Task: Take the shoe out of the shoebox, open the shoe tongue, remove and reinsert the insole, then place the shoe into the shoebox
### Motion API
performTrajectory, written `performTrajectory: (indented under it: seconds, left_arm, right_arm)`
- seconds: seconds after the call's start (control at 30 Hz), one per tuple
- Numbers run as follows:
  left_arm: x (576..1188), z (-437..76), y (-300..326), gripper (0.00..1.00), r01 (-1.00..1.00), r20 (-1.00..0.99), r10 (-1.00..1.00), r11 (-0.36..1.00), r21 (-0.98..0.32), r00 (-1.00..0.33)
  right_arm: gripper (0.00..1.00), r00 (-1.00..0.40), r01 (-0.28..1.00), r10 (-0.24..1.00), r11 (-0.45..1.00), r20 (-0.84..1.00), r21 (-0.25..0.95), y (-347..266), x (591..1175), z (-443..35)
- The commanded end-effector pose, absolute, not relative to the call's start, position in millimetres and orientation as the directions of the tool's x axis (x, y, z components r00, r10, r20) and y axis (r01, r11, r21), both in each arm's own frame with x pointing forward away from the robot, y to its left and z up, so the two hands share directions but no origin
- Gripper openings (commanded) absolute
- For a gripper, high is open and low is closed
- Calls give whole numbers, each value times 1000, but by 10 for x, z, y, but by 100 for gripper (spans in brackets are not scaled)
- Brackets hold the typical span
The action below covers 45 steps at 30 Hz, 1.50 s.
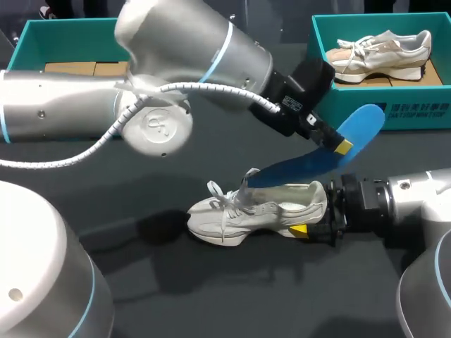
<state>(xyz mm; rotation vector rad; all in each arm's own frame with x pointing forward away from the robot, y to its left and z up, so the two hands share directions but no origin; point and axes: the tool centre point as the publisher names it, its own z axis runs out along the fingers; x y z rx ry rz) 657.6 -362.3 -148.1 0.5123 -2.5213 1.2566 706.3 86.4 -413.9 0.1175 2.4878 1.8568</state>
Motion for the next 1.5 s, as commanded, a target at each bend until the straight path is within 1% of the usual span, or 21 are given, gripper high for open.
performTrajectory:
  seconds: [0.03,0.2,0.33,0.83,0.93,1.17,1.5]
  left_arm:
    - [6397,-1354,-3396,0,-504,480,-166,388,-771,-862]
    - [6259,-1059,-3267,0,-559,542,-140,267,-785,-829]
    - [6274,-794,-3147,0,-623,617,-95,165,-765,-782]
    - [6274,-794,-3147,0,-623,617,-95,165,-765,-782]
    - [6190,-765,-3012,0,-625,621,-78,112,-772,-780]
    - [6163,-697,-2743,0,-613,611,-42,45,-789,-790]
    - [6178,-595,-2476,0,-624,624,-8,5,-781,-781]
  right_arm:
    - [0,-996,40,84,285,16,958,873,7044,-4156]
    - [0,-996,40,84,285,16,958,873,7044,-4156]
    - [0,-996,40,84,285,16,958,873,7044,-4156]
    - [0,-996,40,84,285,16,958,873,7044,-4156]
    - [0,-996,40,84,285,16,958,873,7044,-4156]
    - [0,-996,40,84,285,16,958,873,7044,-4156]
    - [0,-996,40,84,285,16,958,873,7044,-4156]
